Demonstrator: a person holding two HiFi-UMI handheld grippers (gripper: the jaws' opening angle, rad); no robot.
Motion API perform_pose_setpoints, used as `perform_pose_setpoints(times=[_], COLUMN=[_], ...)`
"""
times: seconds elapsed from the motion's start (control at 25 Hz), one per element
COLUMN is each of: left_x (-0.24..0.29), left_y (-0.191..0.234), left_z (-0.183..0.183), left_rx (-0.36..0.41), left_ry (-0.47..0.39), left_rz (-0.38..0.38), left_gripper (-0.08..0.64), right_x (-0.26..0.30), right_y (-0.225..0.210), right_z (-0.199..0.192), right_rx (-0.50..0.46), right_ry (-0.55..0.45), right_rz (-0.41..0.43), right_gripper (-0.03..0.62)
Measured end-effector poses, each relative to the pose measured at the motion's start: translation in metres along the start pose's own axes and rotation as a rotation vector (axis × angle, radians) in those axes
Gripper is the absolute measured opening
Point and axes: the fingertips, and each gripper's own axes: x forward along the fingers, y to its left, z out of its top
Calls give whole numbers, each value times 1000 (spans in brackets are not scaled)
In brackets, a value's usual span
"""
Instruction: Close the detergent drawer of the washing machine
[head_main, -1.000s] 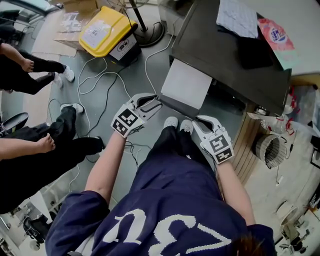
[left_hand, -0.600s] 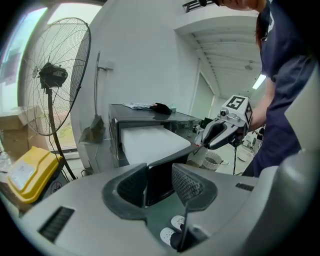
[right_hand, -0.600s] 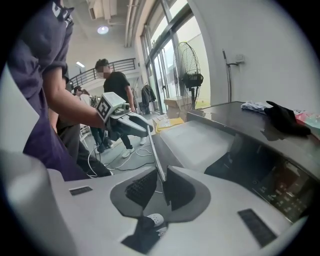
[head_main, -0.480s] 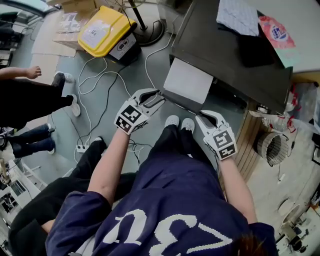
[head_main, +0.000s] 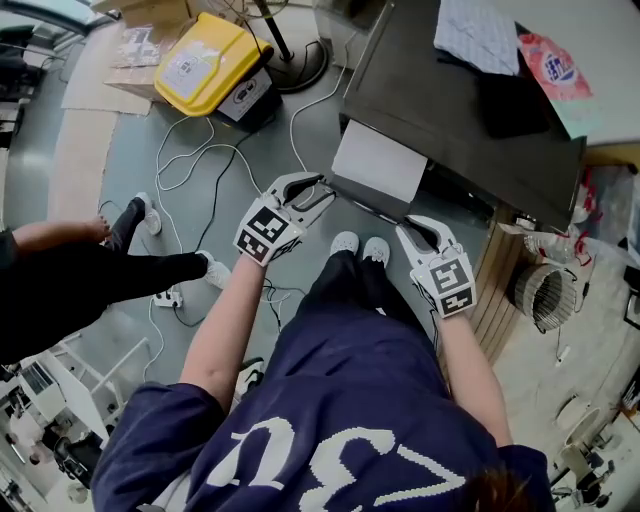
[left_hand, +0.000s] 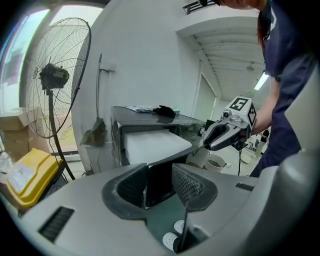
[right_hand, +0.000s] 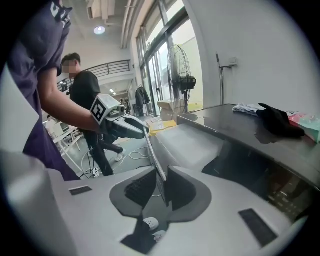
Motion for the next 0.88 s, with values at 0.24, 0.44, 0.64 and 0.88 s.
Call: perform_pose_setpoints(times=[0.24, 0.44, 0.64, 0.88], left_x=[12, 20, 23, 26], left_y=[13, 22, 26, 30], left_z=[11, 18, 21, 25], left_rx=[5, 6, 58, 45], left_ry=[-7, -14, 10, -4], left_rz=[10, 22, -7, 9], left_gripper=[166, 166, 167, 167], right_x=[5, 8, 6, -7], right_y=[-18, -31, -37, -43], right_z=[9, 15, 12, -2], right_rx=[5, 19, 65, 98], right_ry=[-8, -33, -46, -60], right_rz=[-29, -65, -79, -131], right_gripper=[84, 92, 144, 52])
